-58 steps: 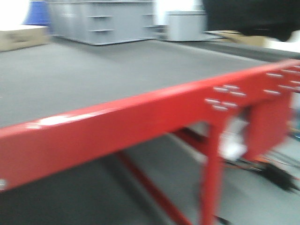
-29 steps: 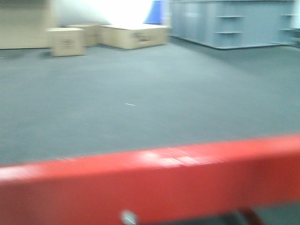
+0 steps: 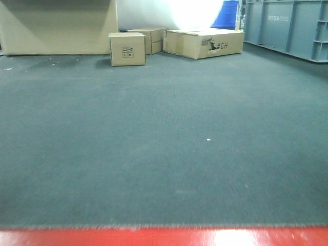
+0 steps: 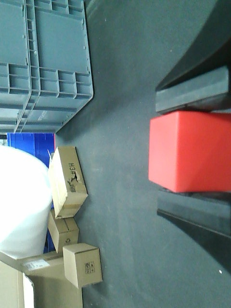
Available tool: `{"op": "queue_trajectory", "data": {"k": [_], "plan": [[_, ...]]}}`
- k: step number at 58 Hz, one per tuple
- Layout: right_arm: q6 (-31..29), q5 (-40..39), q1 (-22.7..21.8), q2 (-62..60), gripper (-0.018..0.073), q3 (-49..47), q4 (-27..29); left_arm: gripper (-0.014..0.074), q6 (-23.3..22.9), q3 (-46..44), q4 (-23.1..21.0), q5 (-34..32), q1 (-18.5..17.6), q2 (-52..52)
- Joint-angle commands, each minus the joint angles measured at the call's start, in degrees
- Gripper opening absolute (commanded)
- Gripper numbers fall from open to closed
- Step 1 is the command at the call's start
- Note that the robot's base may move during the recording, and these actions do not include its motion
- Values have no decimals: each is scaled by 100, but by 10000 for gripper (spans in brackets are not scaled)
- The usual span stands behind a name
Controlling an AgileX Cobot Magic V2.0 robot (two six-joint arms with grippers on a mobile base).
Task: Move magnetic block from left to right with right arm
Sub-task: 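Stop at the second platform facing the cardboard boxes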
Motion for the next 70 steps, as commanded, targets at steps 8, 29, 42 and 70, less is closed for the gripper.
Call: {"op": "queue_trajectory", "data": {"k": [8,29,42,70], "plan": [[-46,-508,-12,118,214,-141,-40,-126,-34,40,-27,-481,-10,-48],[-46,-508,-12,118,214,-141,-40,-126,-34,40,-27,-481,-10,-48],[-46,-508,-12,118,214,-141,-40,-126,-34,40,-27,-481,-10,-48],[-46,-913,-12,246,214,-162,-22,-126,-34,40,-27,-481,-10,-48]]}}
